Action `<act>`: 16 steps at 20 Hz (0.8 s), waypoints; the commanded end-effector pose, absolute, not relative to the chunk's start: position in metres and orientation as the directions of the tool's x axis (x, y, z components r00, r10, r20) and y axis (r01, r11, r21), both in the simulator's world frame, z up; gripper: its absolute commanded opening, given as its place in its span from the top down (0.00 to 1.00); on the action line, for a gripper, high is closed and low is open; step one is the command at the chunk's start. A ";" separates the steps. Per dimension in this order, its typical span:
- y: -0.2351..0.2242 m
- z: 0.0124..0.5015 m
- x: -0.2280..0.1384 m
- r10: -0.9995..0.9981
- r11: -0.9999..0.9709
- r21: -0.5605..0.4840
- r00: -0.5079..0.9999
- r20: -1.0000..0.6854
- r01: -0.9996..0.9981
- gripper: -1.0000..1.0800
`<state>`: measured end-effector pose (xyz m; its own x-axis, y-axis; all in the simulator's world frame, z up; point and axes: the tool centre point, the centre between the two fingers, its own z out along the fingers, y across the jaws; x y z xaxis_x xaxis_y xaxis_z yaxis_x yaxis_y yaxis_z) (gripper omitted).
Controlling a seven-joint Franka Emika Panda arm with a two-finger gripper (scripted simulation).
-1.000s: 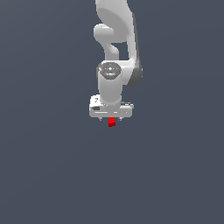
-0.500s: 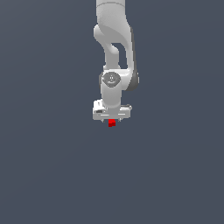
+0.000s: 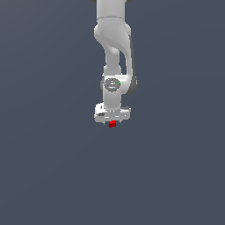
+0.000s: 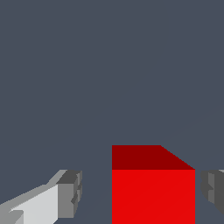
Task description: Pick up the red cube and move it to a goal position.
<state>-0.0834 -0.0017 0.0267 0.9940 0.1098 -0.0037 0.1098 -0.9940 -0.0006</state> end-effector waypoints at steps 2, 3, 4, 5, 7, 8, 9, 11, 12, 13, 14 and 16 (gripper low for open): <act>-0.002 0.021 -0.085 0.117 -0.993 0.000 0.993 0.000 0.117 0.04; -0.002 0.020 -0.085 0.117 -0.993 0.000 0.993 0.000 0.117 0.04; -0.002 0.020 -0.085 0.117 -0.993 0.000 0.993 0.000 0.117 0.04; -0.002 0.020 -0.085 0.117 -0.993 0.000 0.993 0.000 0.117 1.00; -0.002 0.020 -0.085 0.117 -0.993 0.000 0.993 0.000 0.117 1.00; -0.002 0.020 -0.085 0.117 -0.993 0.000 0.993 0.000 0.117 1.00; -0.002 0.020 -0.085 0.117 -0.993 0.000 0.993 0.000 0.117 1.00; -0.002 0.020 -0.085 0.117 -0.993 0.000 0.993 0.000 0.117 1.00; -0.002 0.020 -0.085 0.117 -0.993 0.000 0.993 0.000 0.117 1.00; -0.002 0.020 -0.085 0.117 -0.993 0.000 0.993 0.000 0.117 1.00; -0.002 0.020 -0.085 0.117 -0.993 0.000 0.993 0.000 0.117 1.00; -0.002 0.021 -0.085 0.117 -0.993 0.000 0.993 0.000 0.117 1.00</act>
